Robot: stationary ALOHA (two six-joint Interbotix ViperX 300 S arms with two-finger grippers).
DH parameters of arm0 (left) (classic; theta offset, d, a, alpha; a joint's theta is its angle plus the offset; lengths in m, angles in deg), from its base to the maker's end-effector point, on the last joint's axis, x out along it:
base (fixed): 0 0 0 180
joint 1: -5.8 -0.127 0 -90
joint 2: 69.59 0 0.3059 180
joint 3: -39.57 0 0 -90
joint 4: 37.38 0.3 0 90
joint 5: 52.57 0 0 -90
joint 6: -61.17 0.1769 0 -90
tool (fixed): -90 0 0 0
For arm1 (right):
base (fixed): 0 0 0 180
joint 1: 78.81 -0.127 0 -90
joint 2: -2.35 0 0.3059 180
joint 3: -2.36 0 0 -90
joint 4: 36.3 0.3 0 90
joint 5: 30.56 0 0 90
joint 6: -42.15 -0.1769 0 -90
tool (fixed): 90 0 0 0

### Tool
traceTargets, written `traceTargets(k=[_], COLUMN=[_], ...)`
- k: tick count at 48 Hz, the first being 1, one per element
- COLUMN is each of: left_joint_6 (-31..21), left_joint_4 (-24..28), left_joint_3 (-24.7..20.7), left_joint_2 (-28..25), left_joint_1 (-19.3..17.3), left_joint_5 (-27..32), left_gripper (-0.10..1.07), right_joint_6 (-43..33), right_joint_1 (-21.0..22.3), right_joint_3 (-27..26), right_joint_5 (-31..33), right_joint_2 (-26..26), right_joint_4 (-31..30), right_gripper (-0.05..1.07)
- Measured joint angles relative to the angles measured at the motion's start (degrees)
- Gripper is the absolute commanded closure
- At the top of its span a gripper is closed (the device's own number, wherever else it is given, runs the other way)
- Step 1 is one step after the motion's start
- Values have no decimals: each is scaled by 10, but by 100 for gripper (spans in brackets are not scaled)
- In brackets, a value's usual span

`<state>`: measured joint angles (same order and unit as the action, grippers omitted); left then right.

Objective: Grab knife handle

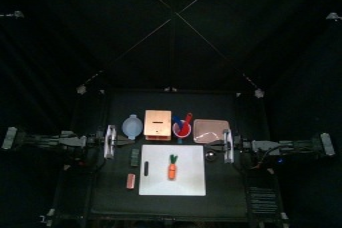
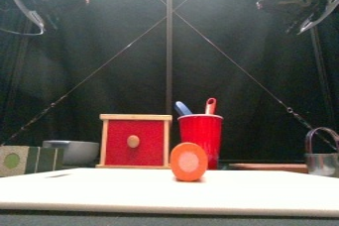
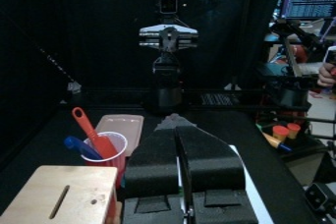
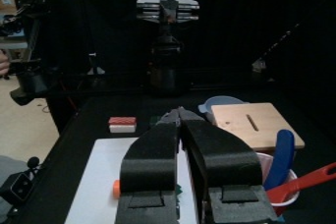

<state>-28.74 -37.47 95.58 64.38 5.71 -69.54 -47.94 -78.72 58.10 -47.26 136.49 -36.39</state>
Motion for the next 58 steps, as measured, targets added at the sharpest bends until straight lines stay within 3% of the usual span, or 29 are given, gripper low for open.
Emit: traceTargets(k=[7,11,19,25,34,41,48,58], left_joint_6=[3,3,4,3,3,4,4,4], left_joint_4=[-1,-1,0,0,1,4,11,12], left_joint_3=[3,-2,-14,-14,-11,0,4,6], left_joint_2=[-38,-56,-83,-84,-85,-85,-85,-85], left_joint_1=[-1,-2,-7,-7,-6,-7,-7,-7], left_joint_5=[0,0,0,0,0,0,-1,-2], left_gripper=[97,97,97,97,97,97,97,97], right_joint_6=[-20,-40,-64,-57,-54,-17,74,156], right_joint_1=[18,56,171,255,350,367,392,459], right_joint_3=[-17,-69,-208,-272,-299,-337,-403,-456], right_joint_5=[40,105,373,516,581,649,715,780], right_joint_2=[-42,-101,-217,-265,-299,-356,-437,-508], right_joint_4=[23,54,114,149,176,191,250,328], right_gripper=[98,98,98,97,95,89,75,38])
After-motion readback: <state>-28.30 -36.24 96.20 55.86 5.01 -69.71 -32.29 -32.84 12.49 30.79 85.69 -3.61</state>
